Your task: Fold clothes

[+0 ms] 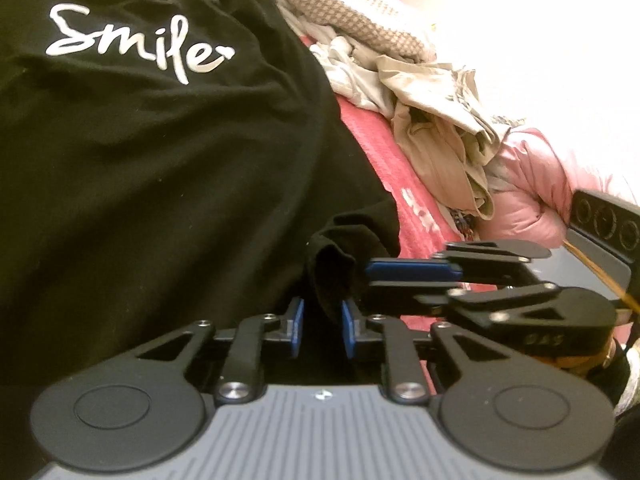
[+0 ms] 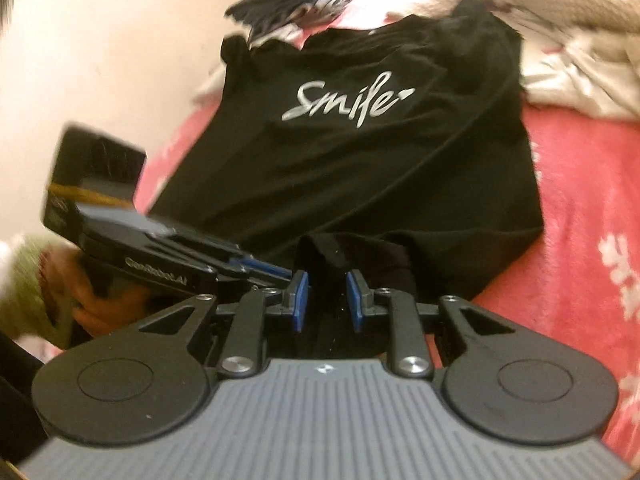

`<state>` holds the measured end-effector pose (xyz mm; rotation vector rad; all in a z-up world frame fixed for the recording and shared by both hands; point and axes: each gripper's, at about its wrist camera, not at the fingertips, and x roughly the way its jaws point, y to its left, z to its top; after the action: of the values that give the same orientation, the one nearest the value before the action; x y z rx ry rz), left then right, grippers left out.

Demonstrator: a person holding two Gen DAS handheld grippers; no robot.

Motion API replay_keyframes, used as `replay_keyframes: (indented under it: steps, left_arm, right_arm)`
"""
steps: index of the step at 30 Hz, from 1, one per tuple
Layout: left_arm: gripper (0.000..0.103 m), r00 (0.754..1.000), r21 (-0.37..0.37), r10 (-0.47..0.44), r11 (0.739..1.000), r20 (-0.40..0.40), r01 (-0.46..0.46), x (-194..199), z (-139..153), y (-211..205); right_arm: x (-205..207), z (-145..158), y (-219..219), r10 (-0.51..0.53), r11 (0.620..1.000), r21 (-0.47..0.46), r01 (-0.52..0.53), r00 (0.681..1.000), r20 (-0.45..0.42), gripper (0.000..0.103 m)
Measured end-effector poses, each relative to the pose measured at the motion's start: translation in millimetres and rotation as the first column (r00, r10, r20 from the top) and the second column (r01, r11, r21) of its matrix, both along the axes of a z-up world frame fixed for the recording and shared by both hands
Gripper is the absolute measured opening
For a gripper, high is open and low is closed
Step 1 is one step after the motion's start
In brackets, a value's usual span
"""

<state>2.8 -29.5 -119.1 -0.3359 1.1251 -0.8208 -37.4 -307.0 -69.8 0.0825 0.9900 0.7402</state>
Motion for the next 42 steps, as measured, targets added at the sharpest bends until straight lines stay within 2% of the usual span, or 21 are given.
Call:
replay_keyframes:
  steps: [3,10,13,15,16,17,21,26,31,34,39,41,42]
  left_arm:
    - [0.009,1.0,0.016,-0.006,1.0,0.027,0.006,-1.7,-0.7,1.3]
    - [0.009,0.996,0.014,-0.033,0.999,0.077,0.032,-6.6,-1.3,2.2]
    - [0.009,0.994,0.016,-0.046,0.999,0.096,0.045,-9.0,-1.2,1.2]
    - [0.009,0.994,0.01,-0.048,0.999,0.099,0.047,-9.7,0.0,1.5]
    - [0.009,0.994,0.006,-0.048,0.999,0.1,0.048,-10.1,0.9,1.9]
    - [0.009,0.994,0.001,-0.049,0.999,0.101,0.049,-10.5,2.4,2.3]
    - [0.01,0.992,-0.035,-0.066,0.997,0.109,0.07,-14.4,13.0,3.5]
    - [0.021,0.991,-0.09,-0.108,0.989,0.073,0.115,-20.0,23.4,5.8]
    - [0.022,0.986,-0.054,-0.145,0.987,0.085,0.15,-30.1,28.9,8.8]
    - [0.022,0.984,-0.018,-0.157,0.987,0.078,0.159,-36.1,27.5,14.0]
    - [0.022,0.983,0.042,-0.169,0.985,0.065,0.167,-45.9,23.5,26.6]
    - [0.022,0.984,0.062,-0.167,0.985,0.06,0.163,-49.0,23.0,34.2]
    - [0.022,0.985,0.071,-0.162,0.985,0.057,0.158,-50.5,23.0,39.1]
  right_arm:
    - [2.8,-6.4,9.4,0.014,0.999,-0.044,-0.013,1.0,0.007,0.022]
    - [11.6,-10.6,6.9,-0.055,0.998,-0.039,0.054,0.998,-0.03,0.022]
    - [13.1,-12.5,10.3,-0.068,0.995,-0.069,0.068,0.998,-0.009,0.021]
    - [14.2,-14.3,11.7,-0.08,0.994,-0.076,0.081,0.997,0.005,0.016]
    - [15.0,-13.4,9.5,-0.095,0.993,-0.072,0.095,0.996,0.006,0.007]
    - [15.7,-12.5,7.3,-0.109,0.992,-0.068,0.109,0.994,0.007,0.005]
    - [8.1,8.4,-15.2,-0.171,0.985,-0.005,0.171,0.985,0.008,0.002]
    - [-15.9,42.9,-56.6,-0.253,0.967,0.04,0.253,0.967,-0.001,0.002]
    - [-39.1,58.0,-95.9,-0.367,0.928,0.041,0.37,0.928,-0.067,0.002]
    - [-55.5,51.0,-108.2,-0.411,0.91,0.001,0.414,0.906,-0.102,0.001]
    - [-81.1,13.8,-121.6,-0.48,0.876,-0.066,0.477,0.855,-0.196,0.001]
    - [-85.7,6.1,-120.7,-0.487,0.873,-0.073,0.483,0.853,-0.189,0.001]
    - [-86.9,4.0,-118.8,-0.48,0.877,-0.086,0.472,0.863,-0.157,0.001]
